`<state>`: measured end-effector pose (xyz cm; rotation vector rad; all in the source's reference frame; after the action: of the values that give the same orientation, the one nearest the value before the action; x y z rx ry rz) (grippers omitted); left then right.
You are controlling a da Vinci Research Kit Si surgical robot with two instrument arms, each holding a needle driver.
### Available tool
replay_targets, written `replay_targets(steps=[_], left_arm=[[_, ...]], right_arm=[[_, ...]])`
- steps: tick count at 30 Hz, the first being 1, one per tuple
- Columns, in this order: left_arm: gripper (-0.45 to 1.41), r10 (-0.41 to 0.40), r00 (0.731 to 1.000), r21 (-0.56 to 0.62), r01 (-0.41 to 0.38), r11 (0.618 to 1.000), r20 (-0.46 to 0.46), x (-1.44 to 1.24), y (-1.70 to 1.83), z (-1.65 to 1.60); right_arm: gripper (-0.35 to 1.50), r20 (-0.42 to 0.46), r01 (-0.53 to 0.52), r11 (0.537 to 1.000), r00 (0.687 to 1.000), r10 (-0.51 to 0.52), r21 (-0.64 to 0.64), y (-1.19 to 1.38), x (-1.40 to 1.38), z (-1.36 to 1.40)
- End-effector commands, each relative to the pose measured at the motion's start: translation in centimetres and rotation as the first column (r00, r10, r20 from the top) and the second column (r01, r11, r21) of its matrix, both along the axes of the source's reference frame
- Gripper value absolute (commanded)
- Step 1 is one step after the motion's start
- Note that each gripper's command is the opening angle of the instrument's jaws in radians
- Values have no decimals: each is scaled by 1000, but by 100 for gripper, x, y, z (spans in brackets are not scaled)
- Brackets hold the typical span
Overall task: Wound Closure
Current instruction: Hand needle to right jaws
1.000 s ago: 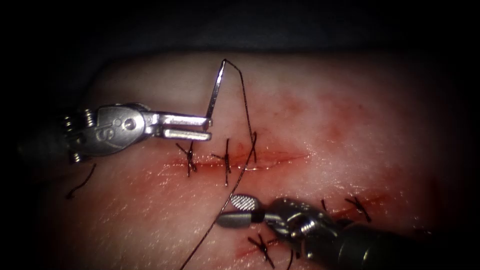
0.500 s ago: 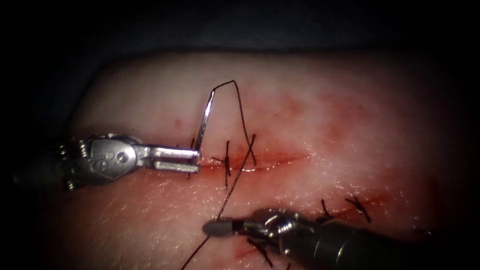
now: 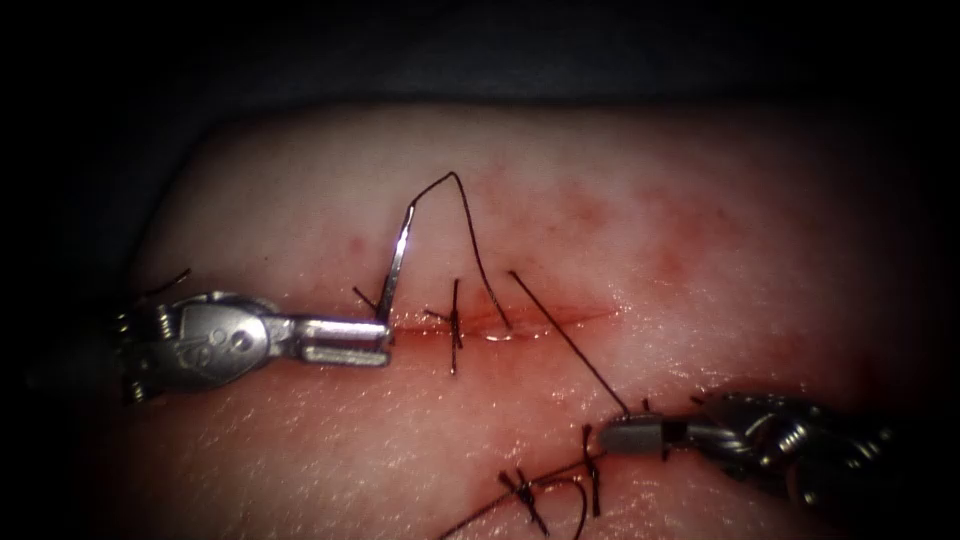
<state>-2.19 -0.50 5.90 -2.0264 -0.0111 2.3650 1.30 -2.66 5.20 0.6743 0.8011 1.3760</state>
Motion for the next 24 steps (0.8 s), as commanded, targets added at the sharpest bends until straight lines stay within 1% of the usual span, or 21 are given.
replay_targets(steps=[1,3,4,5,6,8,9,12,15,16,18,19,20,22,24], left_arm=[[-45,10,1000,0,-10,1000,1,-10,3,2],[-45,16,1000,-3,-16,1000,0,-14,-1,0],[-45,23,1000,-5,-23,1000,1,-18,-3,-2],[-45,23,1000,-5,-23,1000,1,-18,-3,-2],[-45,26,1000,-5,-26,1000,2,-19,-4,-4],[-45,28,1000,-6,-28,1000,6,-21,-5,-6],[-45,28,1000,-6,-28,1000,5,-22,-5,-7],[-45,29,1000,-8,-29,1000,9,-25,-7,-8],[-45,34,999,-11,-34,999,12,-30,-10,-8],[-45,37,999,-13,-37,999,12,-32,-12,-8],[-45,38,999,-18,-38,999,13,-34,-17,-7],[-45,38,999,-20,-38,999,12,-35,-19,-7],[-45,39,999,-23,-38,999,12,-36,-22,-7],[-45,41,999,-21,-41,999,9,-36,-26,-7],[-45,42,999,-20,-42,999,8,-36,-31,-7]], right_arm=[[-35,25,6,1000,1000,-6,-17,26,-20,-9],[-35,68,8,1000,998,-6,-30,44,-46,-19],[-35,103,12,999,995,-7,-42,58,-66,-22],[-35,103,12,999,995,-7,-42,58,-66,-22],[-35,125,16,999,992,-10,-46,67,-78,-23],[-35,162,21,998,987,-11,-55,81,-94,-20],[-35,199,11,997,980,5,-75,90,-103,-17],[-35,253,-19,991,966,52,-129,110,-117,-3],[-35,273,-43,986,958,87,-164,122,-119,11],[-30,275,-53,983,956,101,-176,124,-118,16],[71,285,-53,978,952,110,-201,126,-115,25],[106,289,-37,974,952,102,-224,127,-113,30],[120,288,-26,969,953,98,-244,127,-113,33],[138,269,-24,958,958,104,-286,127,-113,37],[145,244,-2,942,966,89,-336,128,-115,37]])
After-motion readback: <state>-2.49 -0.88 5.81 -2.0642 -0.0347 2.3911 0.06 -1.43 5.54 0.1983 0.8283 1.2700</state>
